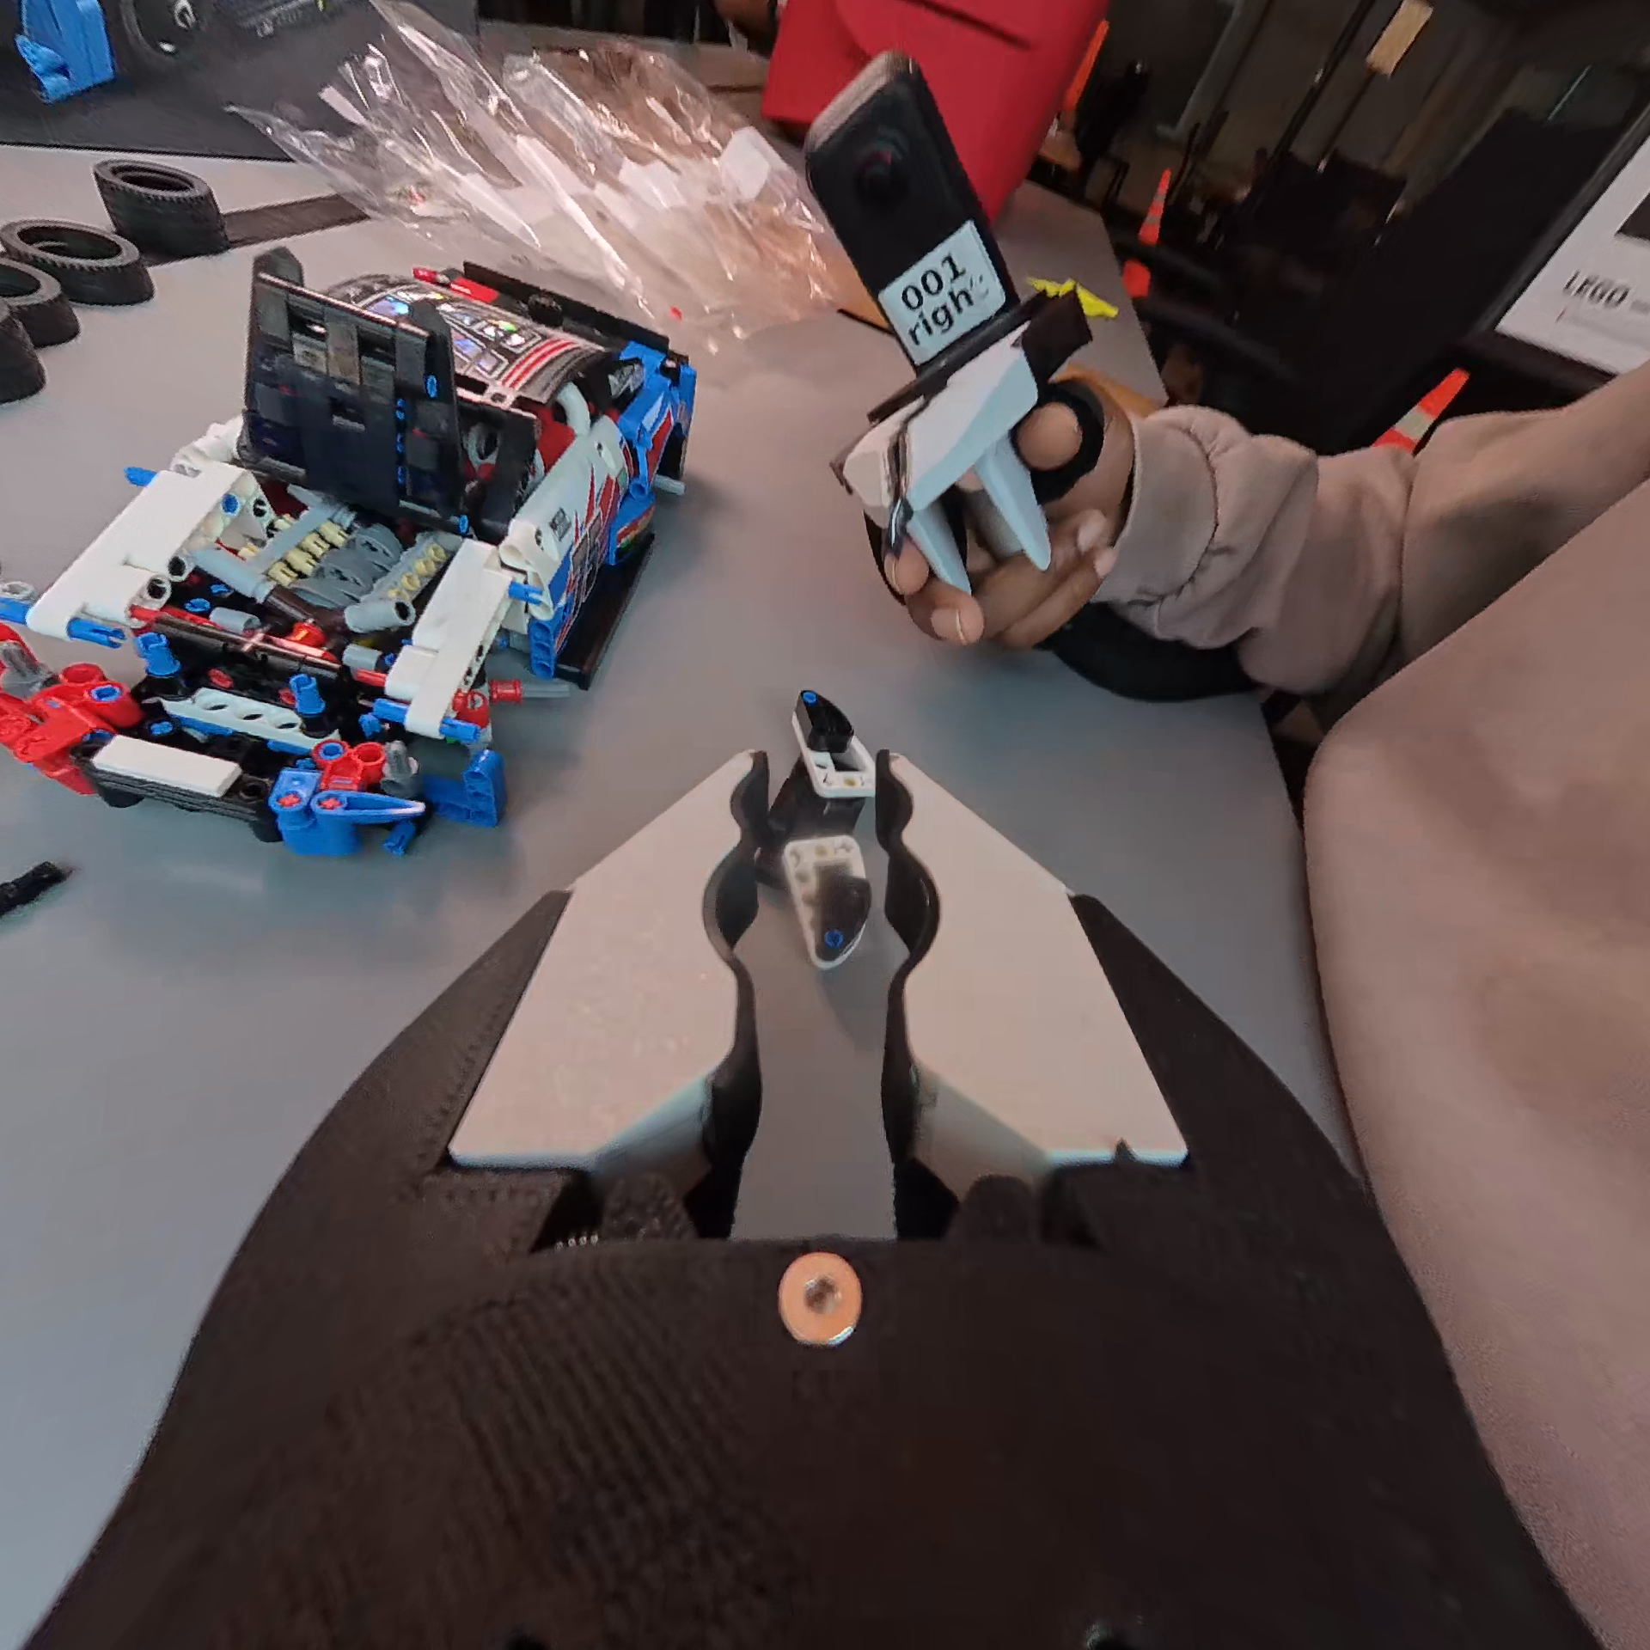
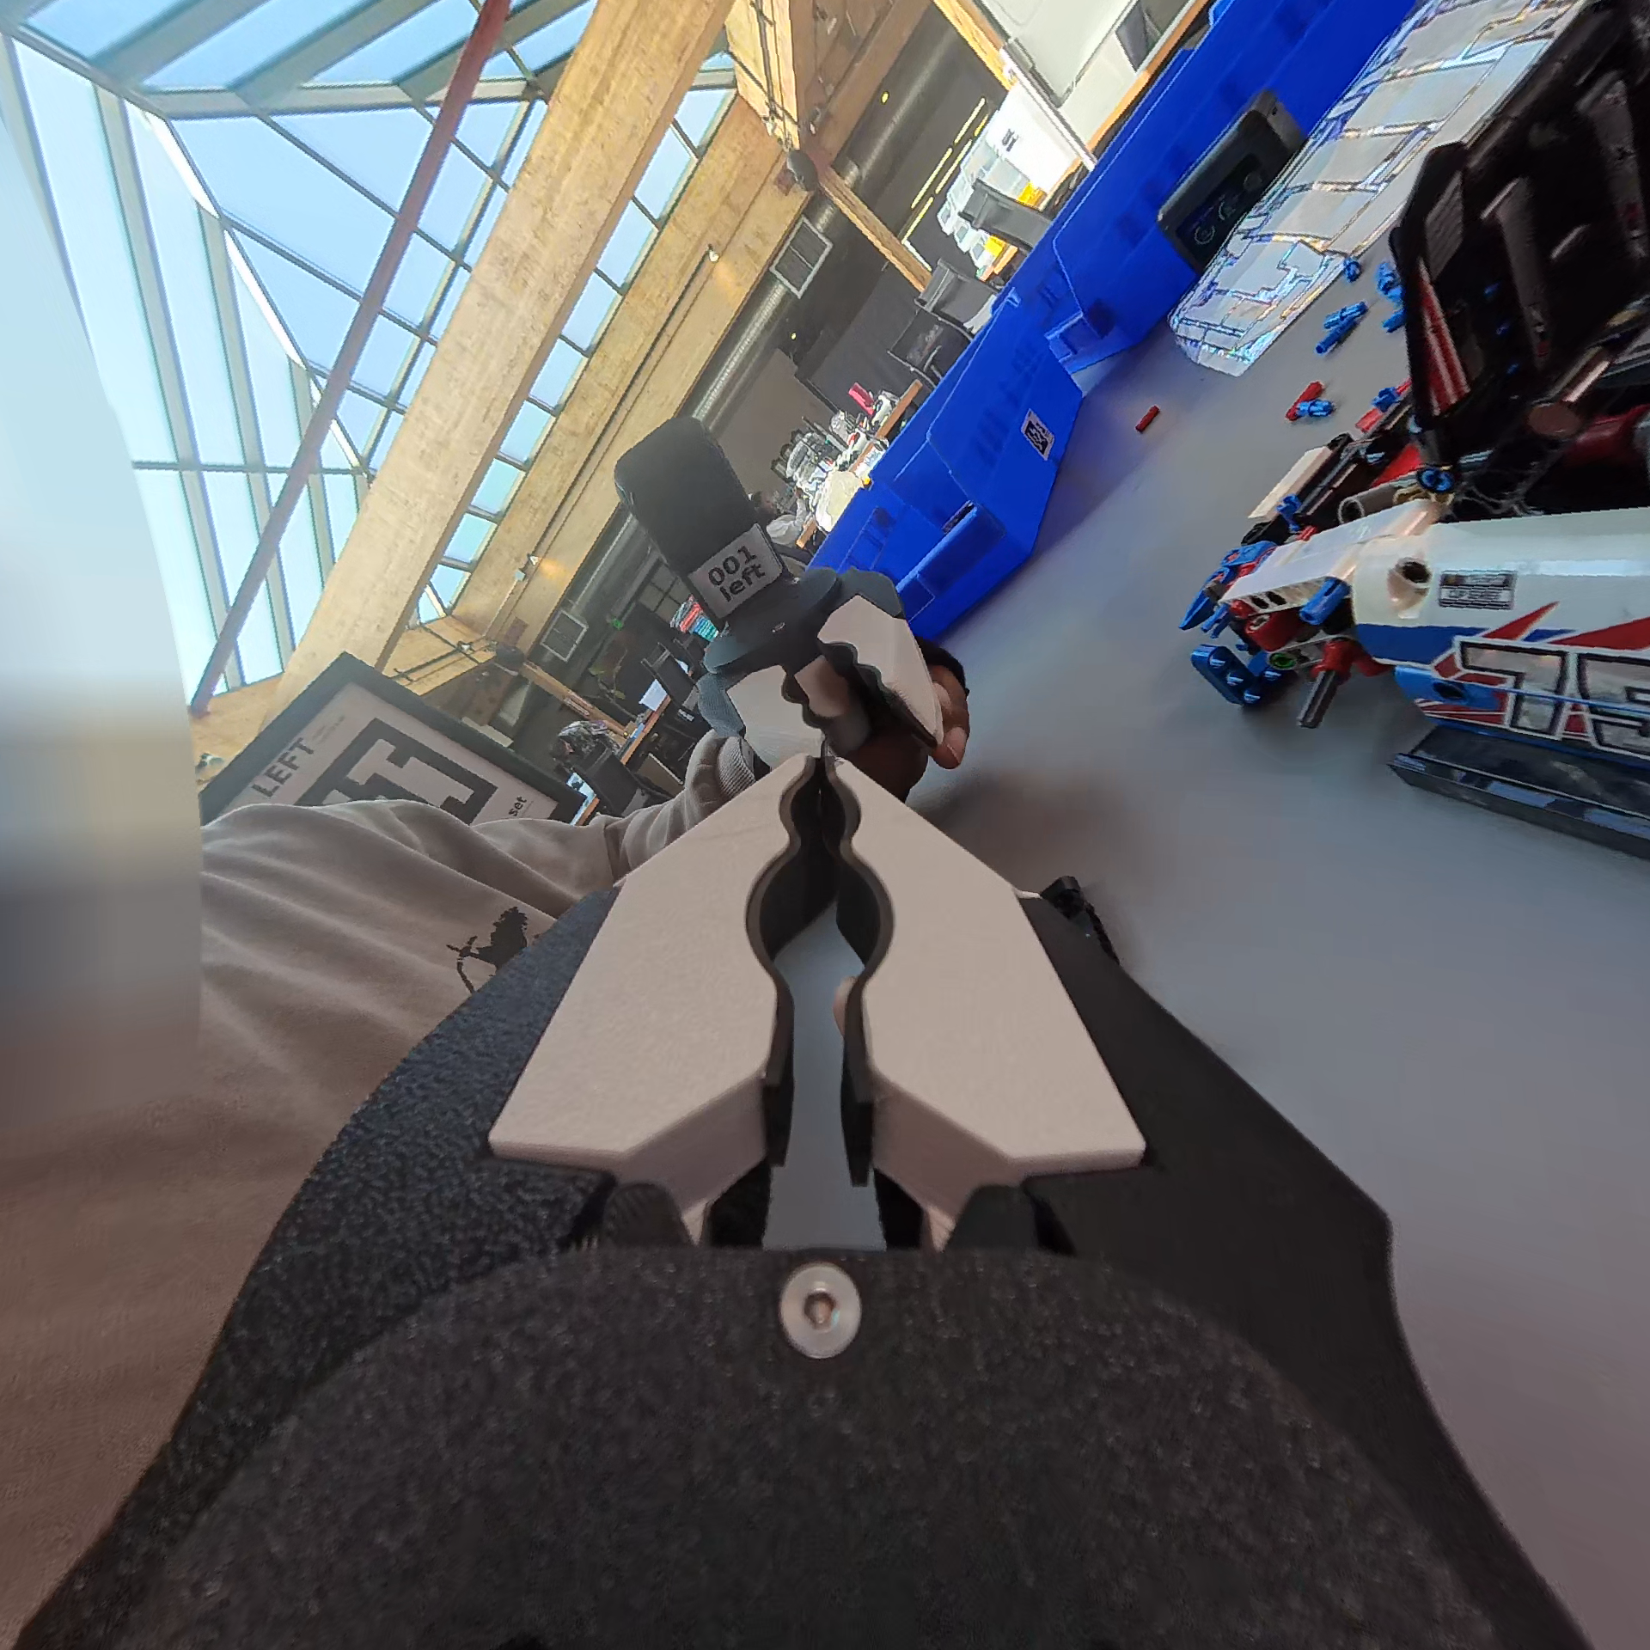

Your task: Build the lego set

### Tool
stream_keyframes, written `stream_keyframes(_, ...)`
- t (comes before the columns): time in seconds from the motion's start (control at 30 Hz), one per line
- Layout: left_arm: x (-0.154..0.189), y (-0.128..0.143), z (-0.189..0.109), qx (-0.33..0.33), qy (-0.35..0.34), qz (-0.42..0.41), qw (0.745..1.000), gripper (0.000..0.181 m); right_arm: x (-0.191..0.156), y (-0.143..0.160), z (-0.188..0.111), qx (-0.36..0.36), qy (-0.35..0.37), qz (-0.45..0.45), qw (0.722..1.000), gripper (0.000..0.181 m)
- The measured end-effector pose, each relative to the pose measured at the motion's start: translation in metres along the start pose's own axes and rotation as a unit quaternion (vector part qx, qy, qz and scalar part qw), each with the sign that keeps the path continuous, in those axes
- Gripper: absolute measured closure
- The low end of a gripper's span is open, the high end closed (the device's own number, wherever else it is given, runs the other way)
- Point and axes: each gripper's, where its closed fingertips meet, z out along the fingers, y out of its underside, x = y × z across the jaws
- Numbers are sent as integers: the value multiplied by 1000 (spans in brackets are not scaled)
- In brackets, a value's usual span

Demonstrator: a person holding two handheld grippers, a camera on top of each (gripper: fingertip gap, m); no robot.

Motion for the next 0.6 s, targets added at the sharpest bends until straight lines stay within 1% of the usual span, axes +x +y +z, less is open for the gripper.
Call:
stream_keyframes(0.1,7,-10,3,32,17,-34,999,162,-3,0,1,-2,-3,-4,1000,181)
stream_keyframes(0.23,18,-18,9,54,40,-58,996,168,-6,2,1,-6,-5,-10,1000,181)
stream_keyframes(0.43,26,-24,15,74,54,-93,991,173,-9,6,4,-16,-5,-17,1000,181)
stream_keyframes(0.6,27,-26,19,89,59,-134,985,173,-10,8,7,-18,-6,-29,999,181)
